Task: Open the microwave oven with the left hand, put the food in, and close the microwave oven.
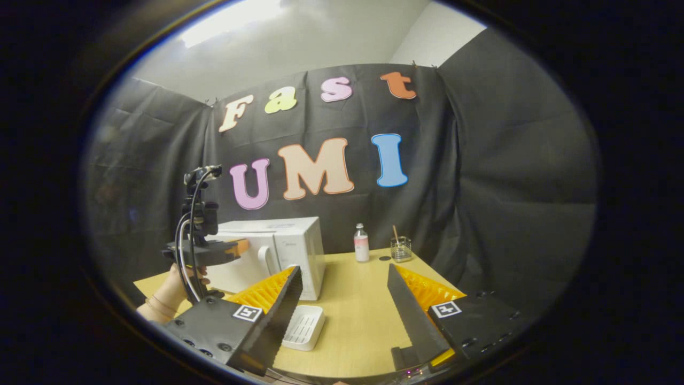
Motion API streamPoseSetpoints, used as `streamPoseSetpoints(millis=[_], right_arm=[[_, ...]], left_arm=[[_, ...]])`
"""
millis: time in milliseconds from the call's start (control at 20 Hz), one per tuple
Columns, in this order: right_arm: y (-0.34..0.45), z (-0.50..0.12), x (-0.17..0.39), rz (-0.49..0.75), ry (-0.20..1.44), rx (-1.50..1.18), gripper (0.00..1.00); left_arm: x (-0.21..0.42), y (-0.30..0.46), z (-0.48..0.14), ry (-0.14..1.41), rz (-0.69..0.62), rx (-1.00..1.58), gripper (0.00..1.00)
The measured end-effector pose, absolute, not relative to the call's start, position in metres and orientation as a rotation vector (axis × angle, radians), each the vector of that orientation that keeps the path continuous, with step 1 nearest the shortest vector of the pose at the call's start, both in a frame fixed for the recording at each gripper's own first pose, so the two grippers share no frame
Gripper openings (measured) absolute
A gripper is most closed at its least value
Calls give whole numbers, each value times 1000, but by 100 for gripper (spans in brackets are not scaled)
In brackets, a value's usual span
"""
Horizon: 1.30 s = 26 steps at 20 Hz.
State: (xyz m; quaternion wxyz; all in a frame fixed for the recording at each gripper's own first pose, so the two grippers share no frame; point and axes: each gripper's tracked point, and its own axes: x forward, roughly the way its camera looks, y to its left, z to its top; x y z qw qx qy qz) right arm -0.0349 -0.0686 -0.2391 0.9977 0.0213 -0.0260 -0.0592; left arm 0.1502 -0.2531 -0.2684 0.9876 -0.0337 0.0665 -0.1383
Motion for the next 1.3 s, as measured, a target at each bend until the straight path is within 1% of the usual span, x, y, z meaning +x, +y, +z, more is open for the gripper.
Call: streamPoseSetpoints(millis=[300,500,550,600,650,700,750,800,850,900,1000,1100,1300], right_arm=[[-72,-243,-32,-119,-34,52,92],[-83,-243,-34,-140,-36,52,92],[-86,-242,-35,-146,-39,56,92],[-87,-241,-36,-148,-42,59,92],[-89,-240,-37,-150,-47,62,92],[-92,-238,-38,-155,-53,69,92],[-94,-236,-39,-159,-58,77,92],[-96,-236,-40,-159,-61,82,92],[-98,-237,-40,-159,-61,80,92],[-101,-238,-41,-164,-61,75,92],[-109,-237,-42,-179,-61,68,92],[-116,-239,-41,-196,-60,69,92],[-121,-238,-43,-224,-64,49,92]], left_arm=[[154,-249,-268,125,-245,-36,1],[158,-252,-265,103,-239,-65,0],[161,-251,-277,168,-224,-68,1],[160,-250,-277,160,-225,-89,0],[160,-251,-264,116,-235,-99,1],[160,-252,-269,143,-242,-97,1],[158,-253,-269,137,-249,-95,1],[160,-250,-267,128,-243,-82,1],[159,-242,-269,141,-208,-63,1],[156,-236,-267,142,-194,-50,1],[143,-240,-252,104,-228,-63,1],[124,-229,-235,64,-234,-73,2],[86,-193,-204,7,-193,-79,2]])
